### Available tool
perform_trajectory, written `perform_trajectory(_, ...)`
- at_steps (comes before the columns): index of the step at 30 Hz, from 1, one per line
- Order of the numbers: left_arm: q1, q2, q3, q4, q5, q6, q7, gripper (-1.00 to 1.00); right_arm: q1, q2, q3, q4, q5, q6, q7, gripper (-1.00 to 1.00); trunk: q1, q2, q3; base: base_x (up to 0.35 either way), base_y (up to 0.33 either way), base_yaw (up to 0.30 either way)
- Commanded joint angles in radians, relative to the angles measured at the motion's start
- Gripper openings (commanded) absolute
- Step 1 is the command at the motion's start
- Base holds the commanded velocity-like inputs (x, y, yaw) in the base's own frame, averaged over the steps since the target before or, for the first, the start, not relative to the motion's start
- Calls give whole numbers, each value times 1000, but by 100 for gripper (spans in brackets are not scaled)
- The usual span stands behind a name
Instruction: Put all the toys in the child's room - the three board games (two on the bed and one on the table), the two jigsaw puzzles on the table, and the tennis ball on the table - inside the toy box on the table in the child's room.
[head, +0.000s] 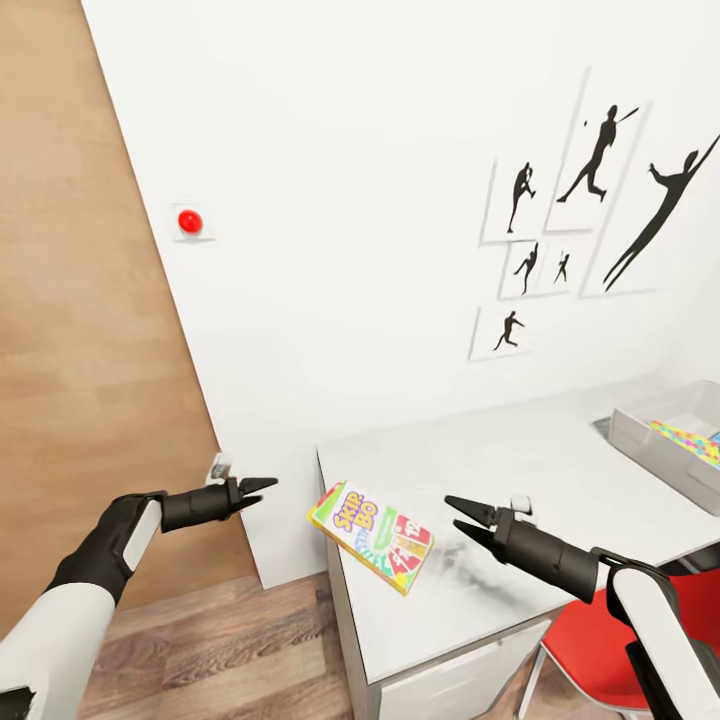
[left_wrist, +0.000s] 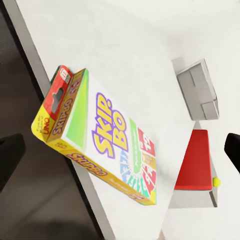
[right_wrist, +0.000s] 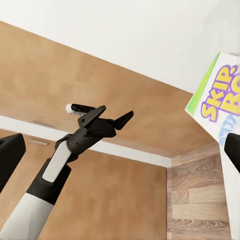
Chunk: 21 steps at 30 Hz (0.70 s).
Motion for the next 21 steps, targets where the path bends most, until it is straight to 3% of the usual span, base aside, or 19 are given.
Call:
perform_trajectory(1,-1,-6,1,0,2,5,15,100,-1,0,-2,0,7,4,8,100,4,-8,-4,0,0,0)
perform_trajectory(8,-1,-21,6,0,7,8,75,100,0,2,-2,0,4,2,4,100,31,-57,-26,0,0,0)
perform_trajectory(21,-1,30,12,0,14,12,-9,100,1,1,-5,0,4,2,4,100,81,-148,-67,0,0,0)
